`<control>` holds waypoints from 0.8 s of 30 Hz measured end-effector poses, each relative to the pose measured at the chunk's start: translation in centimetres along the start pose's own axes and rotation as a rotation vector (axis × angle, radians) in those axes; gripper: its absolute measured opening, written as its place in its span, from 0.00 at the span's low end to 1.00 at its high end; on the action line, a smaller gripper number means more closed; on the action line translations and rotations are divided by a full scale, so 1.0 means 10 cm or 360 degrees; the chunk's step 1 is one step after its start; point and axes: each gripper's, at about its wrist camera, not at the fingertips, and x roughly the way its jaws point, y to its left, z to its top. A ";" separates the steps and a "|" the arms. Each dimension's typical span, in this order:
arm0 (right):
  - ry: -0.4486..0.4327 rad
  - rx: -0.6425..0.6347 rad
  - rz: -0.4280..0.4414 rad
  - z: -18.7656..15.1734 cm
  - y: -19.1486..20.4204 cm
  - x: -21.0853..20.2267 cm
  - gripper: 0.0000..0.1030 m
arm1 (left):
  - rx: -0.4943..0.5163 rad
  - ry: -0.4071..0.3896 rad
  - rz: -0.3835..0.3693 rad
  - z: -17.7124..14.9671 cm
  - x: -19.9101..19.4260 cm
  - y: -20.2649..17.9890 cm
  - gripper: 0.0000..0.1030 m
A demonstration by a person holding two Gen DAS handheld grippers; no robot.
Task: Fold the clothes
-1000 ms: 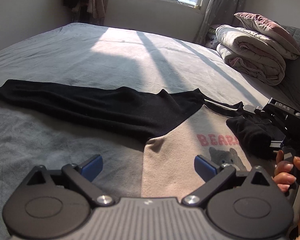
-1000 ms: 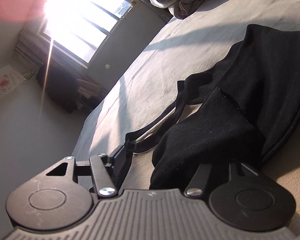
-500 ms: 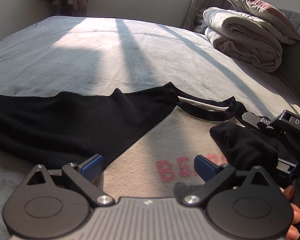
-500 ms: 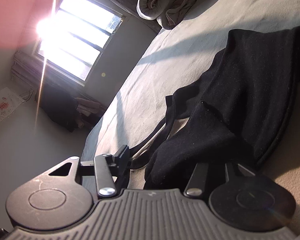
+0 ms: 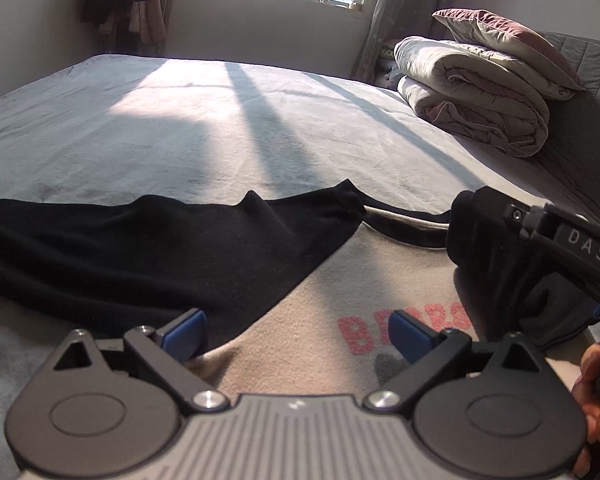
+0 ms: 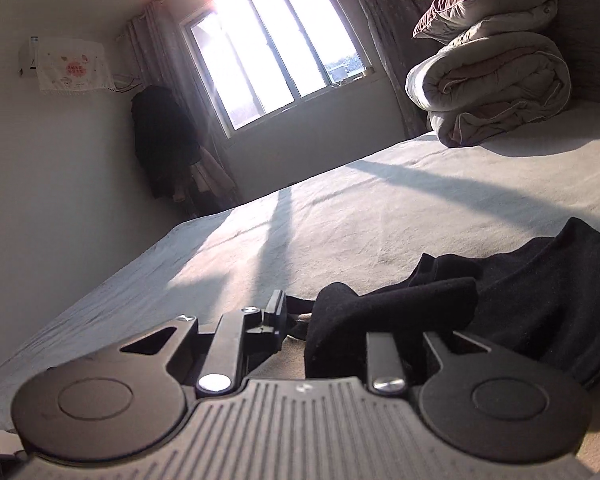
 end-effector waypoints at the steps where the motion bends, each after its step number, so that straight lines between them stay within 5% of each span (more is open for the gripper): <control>1: -0.0016 -0.0062 0.0008 0.00 0.04 -0.01 0.24 | -0.0082 -0.0006 -0.0030 0.03 -0.04 0.08 0.93; 8: 0.0090 -0.0458 0.0165 -0.10 0.30 0.10 0.24 | -0.0523 0.0024 -0.0523 0.01 0.07 0.43 0.91; 13: 0.0261 -0.1098 0.0375 -0.36 0.65 0.04 0.24 | -0.0820 0.0053 -0.0908 -0.04 0.19 0.65 0.91; 21: 0.0423 -0.1606 0.0480 -0.74 0.88 0.03 0.26 | -0.0845 0.0106 -0.0953 -0.06 0.27 0.62 0.91; 24: 0.0404 -0.1728 0.0479 -0.82 0.91 0.01 0.38 | -0.0828 0.0136 -0.0944 -0.05 0.27 0.63 0.91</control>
